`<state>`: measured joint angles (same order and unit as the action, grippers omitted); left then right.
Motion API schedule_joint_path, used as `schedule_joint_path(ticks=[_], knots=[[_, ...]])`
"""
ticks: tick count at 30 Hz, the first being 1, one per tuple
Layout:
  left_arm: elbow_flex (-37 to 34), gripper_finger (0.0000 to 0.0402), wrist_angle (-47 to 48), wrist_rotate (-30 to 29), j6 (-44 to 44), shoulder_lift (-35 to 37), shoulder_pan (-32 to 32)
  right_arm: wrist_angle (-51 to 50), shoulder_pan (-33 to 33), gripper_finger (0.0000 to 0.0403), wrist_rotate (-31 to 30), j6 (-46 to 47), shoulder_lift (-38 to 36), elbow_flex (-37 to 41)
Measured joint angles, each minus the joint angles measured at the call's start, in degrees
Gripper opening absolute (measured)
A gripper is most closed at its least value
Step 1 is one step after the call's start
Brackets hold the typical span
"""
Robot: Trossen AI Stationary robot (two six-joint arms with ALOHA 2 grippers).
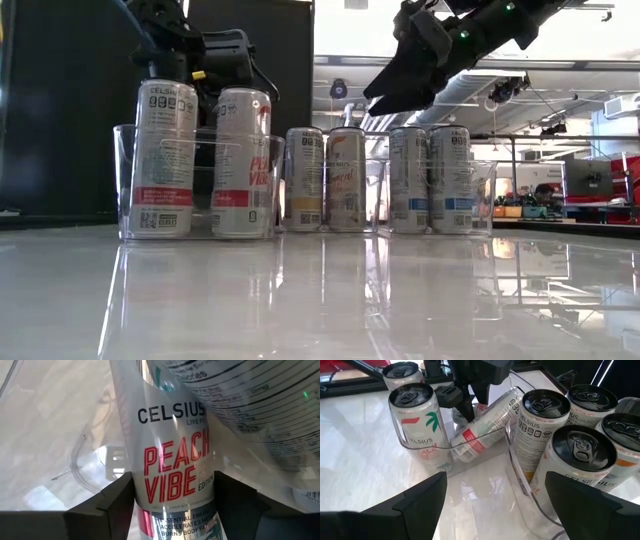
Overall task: Sort soda cans
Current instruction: Adjust the white pink soda cans
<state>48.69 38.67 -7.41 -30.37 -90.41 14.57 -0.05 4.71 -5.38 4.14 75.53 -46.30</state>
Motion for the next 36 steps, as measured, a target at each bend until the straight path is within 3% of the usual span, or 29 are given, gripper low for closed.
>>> schedule_joint_path(ticks=[8, 13, 23, 31, 36], knots=[[-0.8, 0.0221, 0.6, -0.6, 1.9, 4.9, 0.1, 0.4, -1.5, 0.0334, 0.0, 2.0, 0.0, 0.0], [-1.0, 0.0218, 2.6, -4.1, 4.3, 9.4, 0.0, 1.6, -2.9, 0.0334, 0.0, 2.0, 0.0, -0.1], [-2.0, 0.0208, 0.9, -8.8, 10.1, 10.8, -0.8, 1.6, -4.3, 0.0334, -0.3, 1.0, 0.9, -3.2], [-5.0, 0.0207, 1.9, -10.3, 8.2, 13.0, -2.9, 1.1, -4.9, 0.0334, 0.4, 1.9, 7.8, -6.4], [-7.0, 0.0207, 0.6, -11.3, 12.6, 16.0, -5.7, 1.3, -5.4, 0.0334, 2.0, 2.1, 12.6, -9.7]])
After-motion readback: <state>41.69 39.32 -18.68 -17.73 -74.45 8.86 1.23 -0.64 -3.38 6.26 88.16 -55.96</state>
